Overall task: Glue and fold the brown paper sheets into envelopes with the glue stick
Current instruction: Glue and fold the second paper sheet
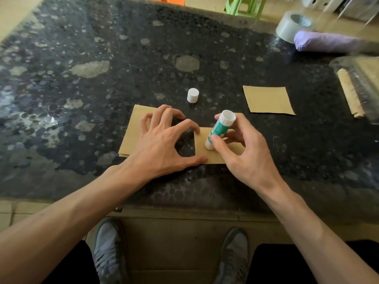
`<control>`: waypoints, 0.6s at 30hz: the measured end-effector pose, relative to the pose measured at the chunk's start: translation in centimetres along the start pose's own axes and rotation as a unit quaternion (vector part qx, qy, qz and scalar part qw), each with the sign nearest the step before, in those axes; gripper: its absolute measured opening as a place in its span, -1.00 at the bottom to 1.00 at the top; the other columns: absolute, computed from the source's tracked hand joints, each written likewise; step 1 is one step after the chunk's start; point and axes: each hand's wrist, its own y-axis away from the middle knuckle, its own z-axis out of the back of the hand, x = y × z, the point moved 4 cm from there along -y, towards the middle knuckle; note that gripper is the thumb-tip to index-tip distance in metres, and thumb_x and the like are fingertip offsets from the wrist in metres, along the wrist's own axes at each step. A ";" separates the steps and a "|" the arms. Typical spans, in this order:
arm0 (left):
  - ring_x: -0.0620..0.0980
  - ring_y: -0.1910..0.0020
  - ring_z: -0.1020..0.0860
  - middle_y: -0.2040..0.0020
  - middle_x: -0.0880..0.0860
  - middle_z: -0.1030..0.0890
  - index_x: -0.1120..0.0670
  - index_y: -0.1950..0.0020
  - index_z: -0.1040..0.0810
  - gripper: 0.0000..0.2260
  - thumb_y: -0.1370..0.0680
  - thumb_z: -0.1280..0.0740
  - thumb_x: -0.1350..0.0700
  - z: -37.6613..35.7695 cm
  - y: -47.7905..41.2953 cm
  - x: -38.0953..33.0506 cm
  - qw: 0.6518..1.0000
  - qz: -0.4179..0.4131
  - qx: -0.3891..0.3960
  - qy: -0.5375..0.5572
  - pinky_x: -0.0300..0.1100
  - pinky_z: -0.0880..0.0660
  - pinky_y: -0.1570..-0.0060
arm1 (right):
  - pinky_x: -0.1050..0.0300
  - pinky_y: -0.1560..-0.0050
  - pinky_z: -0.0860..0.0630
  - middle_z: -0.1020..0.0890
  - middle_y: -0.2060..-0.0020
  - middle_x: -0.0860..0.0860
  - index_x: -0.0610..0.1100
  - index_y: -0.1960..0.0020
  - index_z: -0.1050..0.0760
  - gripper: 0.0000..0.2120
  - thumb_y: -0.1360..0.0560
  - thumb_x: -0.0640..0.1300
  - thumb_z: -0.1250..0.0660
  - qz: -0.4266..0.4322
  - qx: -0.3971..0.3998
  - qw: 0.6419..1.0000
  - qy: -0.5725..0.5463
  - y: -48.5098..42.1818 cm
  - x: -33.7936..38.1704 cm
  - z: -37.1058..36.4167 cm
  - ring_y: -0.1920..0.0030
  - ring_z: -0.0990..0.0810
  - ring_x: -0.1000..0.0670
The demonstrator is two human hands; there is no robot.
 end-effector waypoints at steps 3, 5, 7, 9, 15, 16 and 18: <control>-0.02 -0.50 -0.18 -0.28 -0.12 -0.35 -0.29 -0.25 -0.50 -0.37 -0.31 -0.24 -0.60 0.1 0.0 -0.1 1.000 0.000 -0.006 0.000 -0.03 -0.01 -0.35 | 0.47 -0.10 -0.50 -0.60 -0.11 0.31 0.05 -0.31 -0.48 -0.66 -0.58 0.04 -0.46 0.004 0.019 1.000 0.011 0.3 -0.1 -0.1 -0.18 -0.59 0.29; -0.03 -0.50 -0.18 -0.27 -0.12 -0.35 -0.29 -0.25 -0.50 -0.37 -0.31 -0.23 -0.60 0.0 0.0 -0.2 1.000 0.001 -0.006 -0.001 -0.02 -0.03 -0.36 | 0.48 -0.14 -0.48 -0.59 -0.08 0.36 0.12 -0.26 -0.50 -0.66 -0.54 0.09 -0.49 0.008 0.027 0.999 0.027 0.4 -0.1 0.0 -0.19 -0.58 0.31; -0.03 -0.50 -0.17 -0.28 -0.13 -0.35 -0.29 -0.26 -0.50 -0.36 -0.31 -0.22 -0.60 0.0 0.0 -0.2 1.000 0.002 -0.005 -0.003 0.00 -0.04 -0.38 | 0.48 -0.14 -0.47 -0.61 -0.05 0.33 0.09 -0.23 -0.55 -0.65 -0.50 0.10 -0.52 0.018 0.014 0.999 0.045 0.5 0.0 0.2 -0.16 -0.59 0.29; -0.03 -0.51 -0.17 -0.28 -0.13 -0.35 -0.28 -0.26 -0.50 -0.35 -0.31 -0.23 -0.60 0.0 0.0 -0.1 1.000 0.004 -0.003 -0.001 0.01 -0.04 -0.40 | 0.47 -0.12 -0.48 -0.63 -0.05 0.26 0.01 -0.23 -0.59 -0.63 -0.49 0.08 -0.54 0.032 0.000 0.997 0.066 0.4 0.2 0.4 -0.12 -0.62 0.24; -0.04 -0.50 -0.16 -0.29 -0.11 -0.34 -0.29 -0.26 -0.49 -0.36 -0.31 -0.22 -0.61 0.0 -0.1 0.0 1.000 0.006 0.003 0.001 0.01 -0.03 -0.41 | 0.38 -0.10 -0.57 -0.65 -0.05 0.22 0.01 -0.22 -0.58 -0.53 -0.42 0.20 -0.55 0.037 0.003 0.995 0.088 0.4 0.7 0.3 -0.04 -0.65 0.22; -0.03 -0.51 -0.16 -0.30 -0.11 -0.34 -0.29 -0.26 -0.49 -0.36 -0.31 -0.22 -0.61 0.0 -0.1 0.0 1.000 0.006 0.005 0.002 0.01 -0.02 -0.41 | 0.33 -0.10 -0.60 -0.67 -0.05 0.20 0.01 -0.22 -0.57 -0.52 -0.41 0.21 -0.55 0.031 -0.001 0.996 0.087 0.4 0.7 0.2 -0.03 -0.66 0.21; -0.03 -0.51 -0.16 -0.30 -0.10 -0.34 -0.29 -0.26 -0.49 -0.36 -0.31 -0.22 -0.61 0.1 -0.1 0.0 1.000 0.003 0.007 0.003 0.01 -0.02 -0.41 | 0.18 -0.12 -0.65 -0.69 -0.06 0.15 -0.01 -0.21 -0.57 -0.54 -0.42 0.16 -0.56 0.023 -0.016 0.995 0.091 0.4 0.7 0.1 -0.02 -0.68 0.18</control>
